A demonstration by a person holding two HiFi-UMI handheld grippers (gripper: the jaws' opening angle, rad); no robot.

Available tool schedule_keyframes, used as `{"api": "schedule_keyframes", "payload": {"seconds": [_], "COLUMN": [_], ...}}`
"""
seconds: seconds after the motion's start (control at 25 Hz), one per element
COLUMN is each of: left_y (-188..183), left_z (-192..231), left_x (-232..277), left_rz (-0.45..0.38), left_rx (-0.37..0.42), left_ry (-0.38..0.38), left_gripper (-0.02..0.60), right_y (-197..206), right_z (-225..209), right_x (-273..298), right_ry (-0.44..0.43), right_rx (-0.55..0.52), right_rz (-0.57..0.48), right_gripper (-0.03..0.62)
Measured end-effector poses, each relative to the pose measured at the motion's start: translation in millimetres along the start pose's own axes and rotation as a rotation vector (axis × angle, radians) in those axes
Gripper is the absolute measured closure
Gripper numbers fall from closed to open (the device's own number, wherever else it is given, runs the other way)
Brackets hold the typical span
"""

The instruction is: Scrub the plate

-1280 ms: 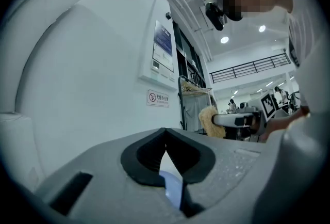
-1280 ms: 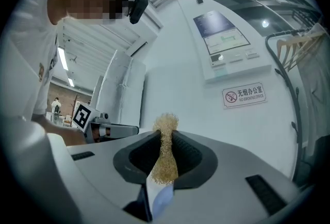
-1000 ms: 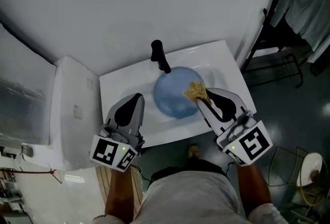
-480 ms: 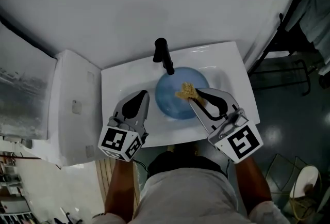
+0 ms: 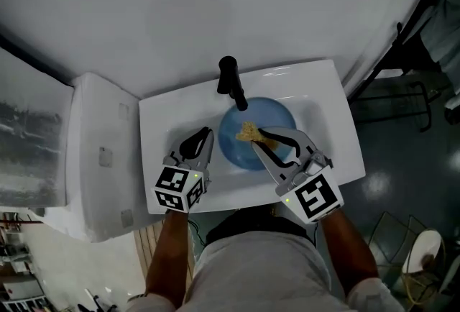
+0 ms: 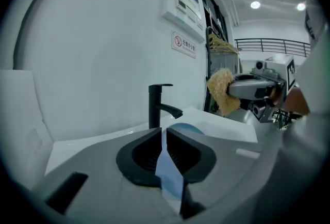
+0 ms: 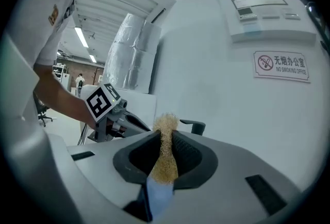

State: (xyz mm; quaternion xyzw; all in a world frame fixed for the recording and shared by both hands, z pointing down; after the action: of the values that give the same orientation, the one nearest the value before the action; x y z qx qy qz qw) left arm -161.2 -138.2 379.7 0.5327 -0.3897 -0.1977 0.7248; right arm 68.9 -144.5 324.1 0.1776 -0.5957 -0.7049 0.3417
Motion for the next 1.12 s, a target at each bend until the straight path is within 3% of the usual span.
{"api": "schedule_keyframes", "payload": {"seconds": [0.2, 0.44, 0.84, 1.12], "left_y": [19.9, 45.5, 81.6, 98.4], "left_z": [16.1, 30.4, 48.6, 53.6], "left_x": [15.0, 35.7, 70.2, 84.3], "left_rz": [0.074, 0.187, 0.338, 0.415], "left_rx": [-0.039, -0.067, -0.13, -0.144], "left_ry": [0.043, 0.089, 0.128, 0.146], "left_gripper": [0.481, 0.439, 0.399, 0.4], "right_y": [16.1, 41.1, 86.0, 104.9], "right_z": [12.8, 26.3, 32.8, 30.7], "right_x": [29.6, 63.6, 109.7, 128.0], "right_ry": [-0.028, -0.041, -0.019, 0.012], "right_rx": [-0.082, -0.128, -0.155, -0.123], "right_rz": [0.067, 0.148, 0.297, 0.338], "right_gripper": [0.533, 0.533, 0.533, 0.531]}}
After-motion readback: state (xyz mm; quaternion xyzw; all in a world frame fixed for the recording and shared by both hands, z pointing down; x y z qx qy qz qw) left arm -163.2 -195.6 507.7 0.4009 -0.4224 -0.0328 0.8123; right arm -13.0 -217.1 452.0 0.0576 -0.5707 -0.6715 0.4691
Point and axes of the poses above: the fingertips, and each gripper's own axes: x forward along the fingers, z to its left, y out of its underside, the point moved 10 cm from there along -x, backward along the fingers, and after that the axes turned 14 degrees about y, right-handed, at the moved point
